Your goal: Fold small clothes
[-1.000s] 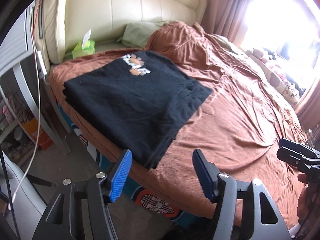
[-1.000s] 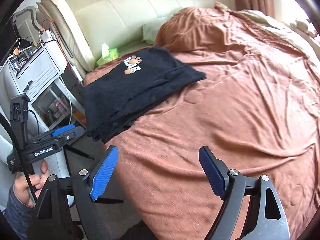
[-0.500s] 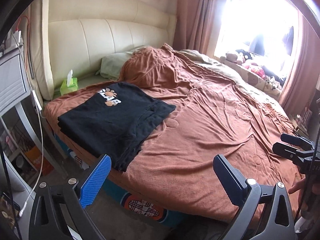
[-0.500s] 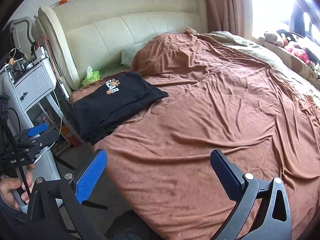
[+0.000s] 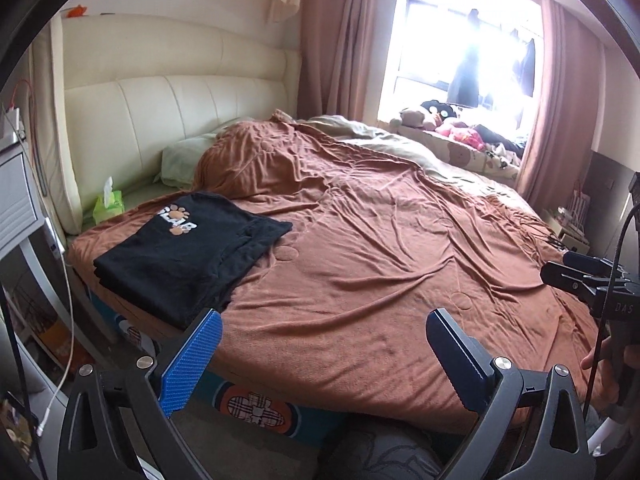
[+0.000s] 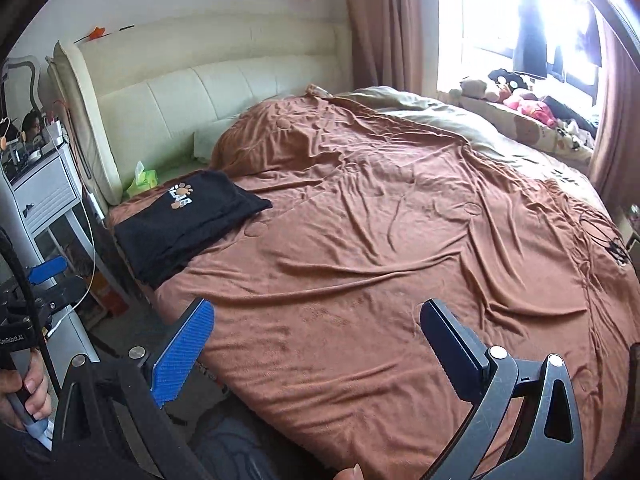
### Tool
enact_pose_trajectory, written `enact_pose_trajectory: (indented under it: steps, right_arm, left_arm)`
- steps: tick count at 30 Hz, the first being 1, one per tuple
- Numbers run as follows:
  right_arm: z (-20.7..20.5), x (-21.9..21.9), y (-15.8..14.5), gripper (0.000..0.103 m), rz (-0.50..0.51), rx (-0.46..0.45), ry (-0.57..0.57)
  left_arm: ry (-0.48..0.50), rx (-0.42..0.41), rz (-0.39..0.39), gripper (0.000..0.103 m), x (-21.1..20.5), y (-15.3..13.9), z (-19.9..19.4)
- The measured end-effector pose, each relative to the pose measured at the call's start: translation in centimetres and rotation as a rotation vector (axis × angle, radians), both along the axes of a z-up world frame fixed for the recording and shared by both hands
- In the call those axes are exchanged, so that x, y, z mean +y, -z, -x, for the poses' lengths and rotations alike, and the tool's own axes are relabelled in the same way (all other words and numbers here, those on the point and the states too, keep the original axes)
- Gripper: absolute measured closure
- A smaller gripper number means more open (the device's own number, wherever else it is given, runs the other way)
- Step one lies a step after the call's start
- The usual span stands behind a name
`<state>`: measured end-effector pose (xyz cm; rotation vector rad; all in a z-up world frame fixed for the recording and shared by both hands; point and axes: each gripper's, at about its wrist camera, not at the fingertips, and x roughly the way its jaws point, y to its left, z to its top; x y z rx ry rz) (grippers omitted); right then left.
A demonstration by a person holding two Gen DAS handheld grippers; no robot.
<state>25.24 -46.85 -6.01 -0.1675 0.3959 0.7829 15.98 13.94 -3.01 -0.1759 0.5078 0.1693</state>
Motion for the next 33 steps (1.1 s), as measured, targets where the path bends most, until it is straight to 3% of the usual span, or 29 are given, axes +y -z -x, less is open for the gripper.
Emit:
enact_pose_trajectory:
  steps: [15, 33]
  right_arm:
    - [6.1, -8.6, 2.3, 0.0, -0.046, -0.052, 0.13]
    - [12.1, -15.3, 6.0, 0.0, -0.162, -0.111, 0.218]
  left_arm:
    - [0.078, -0.135, -0.037, 0.0, -6.5, -2.3, 5.3]
    - [0.11, -0.185, -0.095, 0.0, -11.3, -0.9, 11.0]
